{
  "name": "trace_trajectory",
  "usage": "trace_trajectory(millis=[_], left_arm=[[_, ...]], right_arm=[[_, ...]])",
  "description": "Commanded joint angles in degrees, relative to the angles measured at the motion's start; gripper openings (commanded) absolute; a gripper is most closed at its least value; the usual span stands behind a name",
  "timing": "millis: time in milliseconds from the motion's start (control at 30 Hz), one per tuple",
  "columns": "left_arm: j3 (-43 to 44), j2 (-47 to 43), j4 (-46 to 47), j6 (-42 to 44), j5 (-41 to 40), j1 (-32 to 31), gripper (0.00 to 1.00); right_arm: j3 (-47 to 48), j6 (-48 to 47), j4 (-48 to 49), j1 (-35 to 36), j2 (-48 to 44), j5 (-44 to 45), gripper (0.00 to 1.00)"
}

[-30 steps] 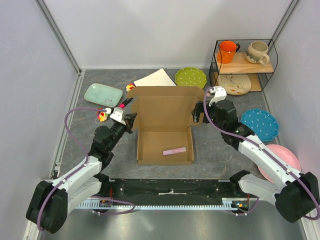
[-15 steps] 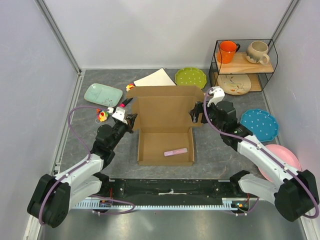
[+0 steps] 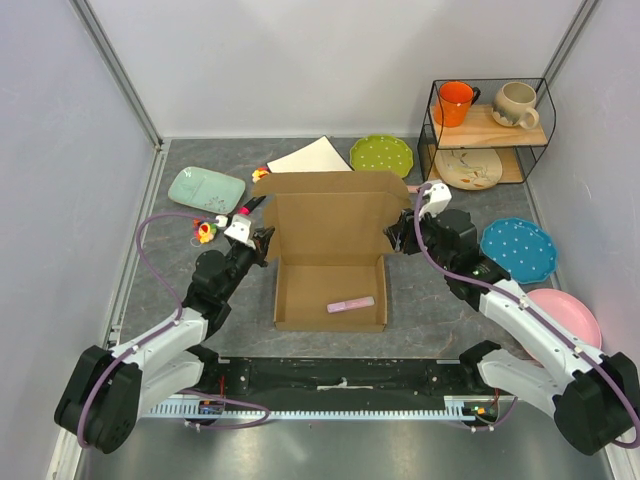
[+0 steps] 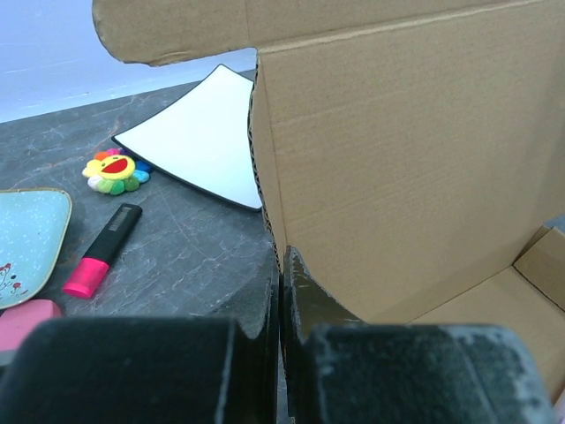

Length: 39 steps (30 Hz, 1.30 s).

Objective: Fold the paper box

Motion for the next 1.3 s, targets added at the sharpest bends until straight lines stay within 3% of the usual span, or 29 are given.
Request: trace_trajectory(millis=[0,100,133,167,267,433,667,1000,1167,1267], left_arm=[[-0.18,-0.97,3.19,0.03,-1.42,-0.6,0.02],[-0.18,-1.4,3.19,-0.15,-1.86,-0.78,0.02],[-0.27,-1.58,3.01,0.11,-1.86,-0.78,0.02],[-0.18,-1.76,2.84,0.37,-2.12,-0.78,0.02],[-0.27,-2.64,1.61,1.43,-2.65,-0.87,0.02],[-0.09,-2.99,1.08,1.43,-2.04,-0.87,0.02],[-0.09,-3.25,0.64,1.34,-0.37,-1.31,0.02],[0.35,-2.29,0.38,1.61,-0.19,-1.4,0.02],[0.61,-1.32,0.29,1.08,-0.37,-1.48,0.02],[0.61,-0.7,0.64,0.03,-0.19,-1.57,0.02]], right_arm=[[0.37,1.3,1.7,0.15,-0.65,-3.67,0.49],[-0.25,2.01,1.36,0.85,-1.88,-4.2,0.47],[-0.42,2.18,0.74,1.29,-2.49,-1.41,0.56],[-0.6,2.01,0.21,1.3,-3.28,0.53,0.76],[-0.86,0.18,-1.9,0.95,-5.75,9.77,0.98],[-0.77,-3.17,-0.32,0.33,-3.04,10.31,0.98],[-3.5,-2.74,13.02,-1.34,3.64,3.02,0.98],[-4.46,-3.44,17.61,-1.69,6.29,-2.96,0.97],[-3.85,-0.98,14.19,-1.6,4.88,-6.48,0.84],[-3.77,-0.02,11.47,-0.99,3.65,-5.96,0.68]])
